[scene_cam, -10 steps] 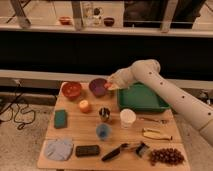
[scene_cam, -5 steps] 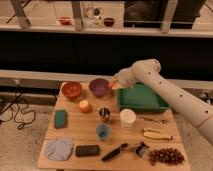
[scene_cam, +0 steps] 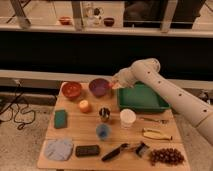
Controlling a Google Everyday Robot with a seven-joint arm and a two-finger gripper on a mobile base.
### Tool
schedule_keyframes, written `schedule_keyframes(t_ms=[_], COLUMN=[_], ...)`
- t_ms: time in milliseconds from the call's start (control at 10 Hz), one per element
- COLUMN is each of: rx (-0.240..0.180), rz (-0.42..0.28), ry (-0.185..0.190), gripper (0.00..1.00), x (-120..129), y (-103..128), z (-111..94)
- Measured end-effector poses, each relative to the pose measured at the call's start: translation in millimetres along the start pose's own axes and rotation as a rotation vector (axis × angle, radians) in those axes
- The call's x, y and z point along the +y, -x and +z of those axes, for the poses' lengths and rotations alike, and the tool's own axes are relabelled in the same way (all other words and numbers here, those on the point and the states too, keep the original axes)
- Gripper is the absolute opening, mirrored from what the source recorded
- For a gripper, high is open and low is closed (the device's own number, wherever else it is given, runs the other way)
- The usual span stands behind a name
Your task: Place pepper in tray
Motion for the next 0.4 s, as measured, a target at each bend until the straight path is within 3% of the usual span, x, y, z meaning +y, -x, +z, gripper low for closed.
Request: schedule_keyframes(t_ms=[200,400], rx=[0.002,0.032], rz=[0.002,0.059], ry=[-0.001,-0.032], gripper=[0.02,0.02], x=[-0.8,-10.8], y=[-0.6,-19.5], z=[0.8,0.1])
